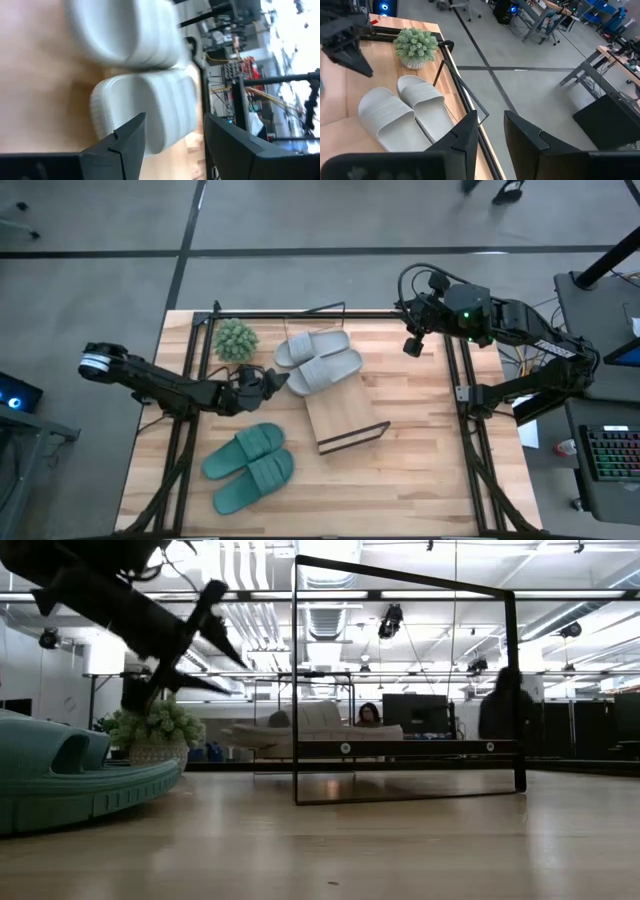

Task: Pick and place slides into the shelf
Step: Put the gray slipper on the shelf, then put the top green slipper on the shelf

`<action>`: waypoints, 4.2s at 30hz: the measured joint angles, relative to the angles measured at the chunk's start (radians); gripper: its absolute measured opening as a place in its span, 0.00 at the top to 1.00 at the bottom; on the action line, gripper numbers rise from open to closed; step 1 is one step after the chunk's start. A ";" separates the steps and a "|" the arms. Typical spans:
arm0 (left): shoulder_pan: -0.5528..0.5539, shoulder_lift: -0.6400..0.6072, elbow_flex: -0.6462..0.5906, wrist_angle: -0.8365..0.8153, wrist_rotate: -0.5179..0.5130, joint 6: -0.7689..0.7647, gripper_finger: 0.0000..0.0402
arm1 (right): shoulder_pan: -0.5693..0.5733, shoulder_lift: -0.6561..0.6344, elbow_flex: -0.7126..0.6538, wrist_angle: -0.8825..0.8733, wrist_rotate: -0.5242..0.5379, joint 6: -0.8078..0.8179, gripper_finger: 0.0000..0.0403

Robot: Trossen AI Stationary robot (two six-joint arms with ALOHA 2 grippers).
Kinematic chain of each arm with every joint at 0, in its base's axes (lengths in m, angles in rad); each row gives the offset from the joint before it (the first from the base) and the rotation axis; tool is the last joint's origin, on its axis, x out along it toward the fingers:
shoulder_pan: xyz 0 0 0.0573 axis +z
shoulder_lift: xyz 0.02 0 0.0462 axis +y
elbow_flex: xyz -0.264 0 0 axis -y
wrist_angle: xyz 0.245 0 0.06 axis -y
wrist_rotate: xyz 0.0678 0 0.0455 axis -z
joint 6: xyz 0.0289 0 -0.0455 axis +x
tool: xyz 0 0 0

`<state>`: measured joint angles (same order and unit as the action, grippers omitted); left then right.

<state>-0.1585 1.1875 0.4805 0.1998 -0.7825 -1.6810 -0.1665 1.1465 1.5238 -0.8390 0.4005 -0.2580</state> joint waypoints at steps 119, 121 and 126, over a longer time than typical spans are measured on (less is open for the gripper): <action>0.000 -0.831 0.003 0.252 0.136 1.558 0.98 | 0.096 0.747 0.071 0.260 -0.463 0.695 0.98; 0.000 -0.833 0.003 0.249 0.137 1.558 0.98 | 0.102 0.708 0.071 0.269 -0.460 0.676 0.98; 0.000 -0.837 0.003 0.174 0.141 1.558 0.98 | 0.108 0.589 0.072 0.326 -0.457 0.624 0.97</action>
<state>-0.1581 0.3506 0.4835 0.3742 -0.6412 -0.1228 -0.0586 1.7350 1.5955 -0.5127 -0.0563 0.3656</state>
